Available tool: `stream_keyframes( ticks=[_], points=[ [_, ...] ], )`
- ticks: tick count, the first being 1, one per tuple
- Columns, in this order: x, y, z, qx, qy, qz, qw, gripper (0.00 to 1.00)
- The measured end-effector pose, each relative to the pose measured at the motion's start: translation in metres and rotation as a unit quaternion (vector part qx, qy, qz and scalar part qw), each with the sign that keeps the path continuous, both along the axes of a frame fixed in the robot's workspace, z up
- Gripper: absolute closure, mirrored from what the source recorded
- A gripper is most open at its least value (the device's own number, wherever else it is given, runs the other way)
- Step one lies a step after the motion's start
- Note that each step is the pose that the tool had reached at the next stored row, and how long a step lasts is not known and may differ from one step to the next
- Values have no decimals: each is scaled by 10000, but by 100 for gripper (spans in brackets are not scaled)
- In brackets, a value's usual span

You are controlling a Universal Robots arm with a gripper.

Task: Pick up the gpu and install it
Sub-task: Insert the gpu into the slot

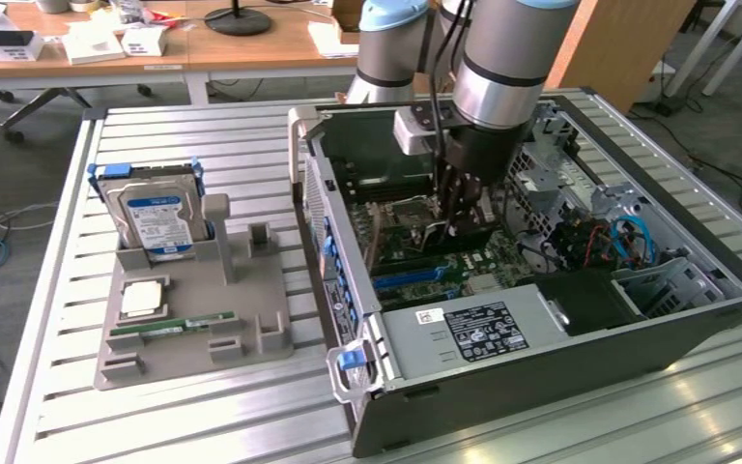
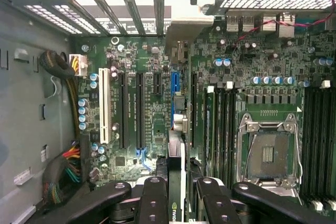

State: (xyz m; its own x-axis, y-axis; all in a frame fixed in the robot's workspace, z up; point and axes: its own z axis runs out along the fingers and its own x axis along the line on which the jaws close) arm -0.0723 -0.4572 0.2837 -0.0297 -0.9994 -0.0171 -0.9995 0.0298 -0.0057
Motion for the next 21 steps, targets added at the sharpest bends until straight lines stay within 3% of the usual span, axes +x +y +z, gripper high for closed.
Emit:
stream_keyframes(
  ticks=[21],
  points=[
    [-76,-28,-41,-1,0,-5,10000,74]
  ],
)
